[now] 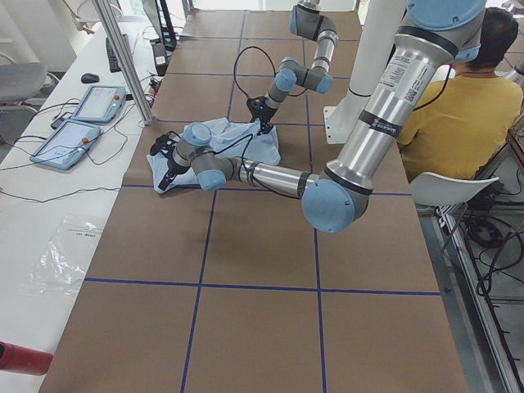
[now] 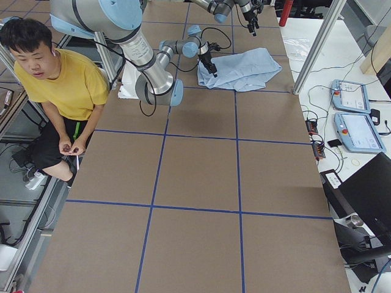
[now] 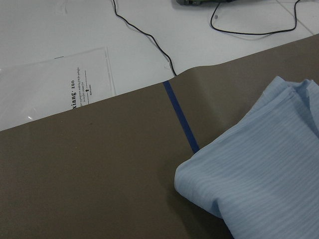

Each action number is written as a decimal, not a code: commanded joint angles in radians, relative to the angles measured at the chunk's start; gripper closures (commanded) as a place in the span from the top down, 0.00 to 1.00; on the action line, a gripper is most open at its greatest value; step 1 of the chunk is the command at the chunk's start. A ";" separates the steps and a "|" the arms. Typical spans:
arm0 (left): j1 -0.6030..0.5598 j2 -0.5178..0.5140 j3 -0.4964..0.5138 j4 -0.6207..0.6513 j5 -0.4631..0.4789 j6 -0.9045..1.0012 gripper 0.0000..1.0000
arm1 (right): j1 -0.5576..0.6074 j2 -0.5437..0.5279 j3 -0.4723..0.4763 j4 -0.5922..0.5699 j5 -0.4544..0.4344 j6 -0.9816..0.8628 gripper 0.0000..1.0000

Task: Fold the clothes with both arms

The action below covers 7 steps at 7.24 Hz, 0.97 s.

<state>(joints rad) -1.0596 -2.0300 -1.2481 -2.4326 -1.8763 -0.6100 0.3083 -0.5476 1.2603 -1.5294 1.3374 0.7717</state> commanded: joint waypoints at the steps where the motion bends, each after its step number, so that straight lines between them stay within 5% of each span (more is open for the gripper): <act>1: 0.000 0.001 -0.002 0.000 0.000 -0.005 1.00 | -0.006 0.003 -0.016 0.000 -0.010 -0.011 0.35; 2: 0.000 0.001 -0.002 0.000 0.000 -0.005 1.00 | -0.003 0.005 -0.015 0.005 -0.009 0.004 0.00; 5: 0.000 0.002 -0.014 0.000 -0.001 -0.005 1.00 | 0.029 -0.009 -0.012 0.006 -0.010 0.049 0.00; 7: 0.001 0.017 -0.028 0.000 -0.001 -0.008 1.00 | 0.089 -0.096 0.072 0.011 -0.001 0.060 0.00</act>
<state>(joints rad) -1.0592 -2.0181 -1.2693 -2.4329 -1.8776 -0.6171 0.3610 -0.5880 1.2778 -1.5212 1.3298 0.8235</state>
